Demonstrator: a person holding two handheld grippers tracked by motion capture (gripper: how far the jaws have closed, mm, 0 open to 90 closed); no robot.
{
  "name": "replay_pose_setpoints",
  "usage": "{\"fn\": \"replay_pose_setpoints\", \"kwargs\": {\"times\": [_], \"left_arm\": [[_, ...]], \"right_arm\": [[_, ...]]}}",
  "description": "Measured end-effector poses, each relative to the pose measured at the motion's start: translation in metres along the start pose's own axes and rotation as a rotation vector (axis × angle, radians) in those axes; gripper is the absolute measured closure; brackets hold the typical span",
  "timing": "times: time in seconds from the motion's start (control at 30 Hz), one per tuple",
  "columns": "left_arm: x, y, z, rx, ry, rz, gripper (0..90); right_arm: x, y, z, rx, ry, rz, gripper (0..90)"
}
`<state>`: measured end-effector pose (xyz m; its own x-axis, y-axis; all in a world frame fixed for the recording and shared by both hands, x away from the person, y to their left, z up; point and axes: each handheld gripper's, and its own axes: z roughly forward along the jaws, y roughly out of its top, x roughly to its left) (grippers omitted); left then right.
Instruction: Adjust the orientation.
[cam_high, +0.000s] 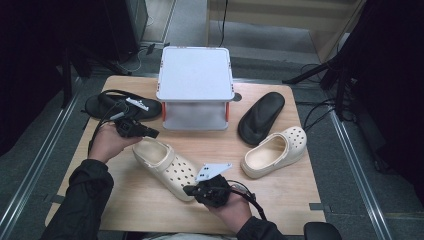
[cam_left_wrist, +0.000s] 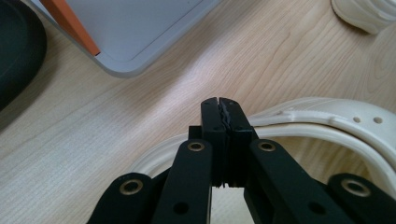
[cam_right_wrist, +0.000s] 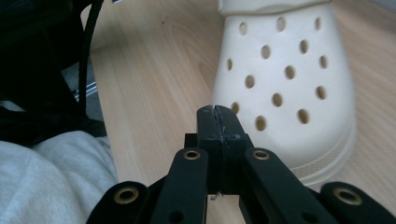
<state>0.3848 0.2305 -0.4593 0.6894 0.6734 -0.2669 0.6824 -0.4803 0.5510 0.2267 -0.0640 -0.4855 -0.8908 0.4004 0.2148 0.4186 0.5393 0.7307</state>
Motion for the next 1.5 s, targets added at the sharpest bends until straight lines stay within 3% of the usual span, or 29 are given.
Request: {"fn": "replay_pose_setpoints", "kwargs": {"times": [0.1, 0.3, 0.57, 0.73, 0.93, 1.5], "left_arm": [[0.004, 0.001, 0.005, 0.005, 0.008, 0.015, 90.0], [0.013, 0.000, 0.016, 0.039, 0.022, -0.011, 90.0], [0.014, -0.001, 0.027, 0.074, 0.018, 0.009, 90.0], [0.014, -0.003, 0.028, 0.054, 0.018, 0.000, 90.0], [0.012, -0.007, 0.028, 0.078, 0.028, 0.017, 90.0], [0.006, -0.018, 0.024, 0.071, 0.014, -0.006, 90.0]], "right_arm": [[0.003, -0.003, 0.007, 0.020, 0.008, 0.007, 90.0], [0.009, -0.008, 0.017, 0.043, 0.027, 0.008, 90.0], [0.010, -0.012, 0.029, 0.083, 0.035, 0.018, 90.0], [0.004, -0.014, 0.029, 0.089, 0.015, 0.039, 90.0], [-0.003, -0.015, 0.023, 0.085, -0.023, 0.062, 90.0], [-0.027, -0.016, 0.012, 0.056, -0.115, 0.151, 90.0]]}}
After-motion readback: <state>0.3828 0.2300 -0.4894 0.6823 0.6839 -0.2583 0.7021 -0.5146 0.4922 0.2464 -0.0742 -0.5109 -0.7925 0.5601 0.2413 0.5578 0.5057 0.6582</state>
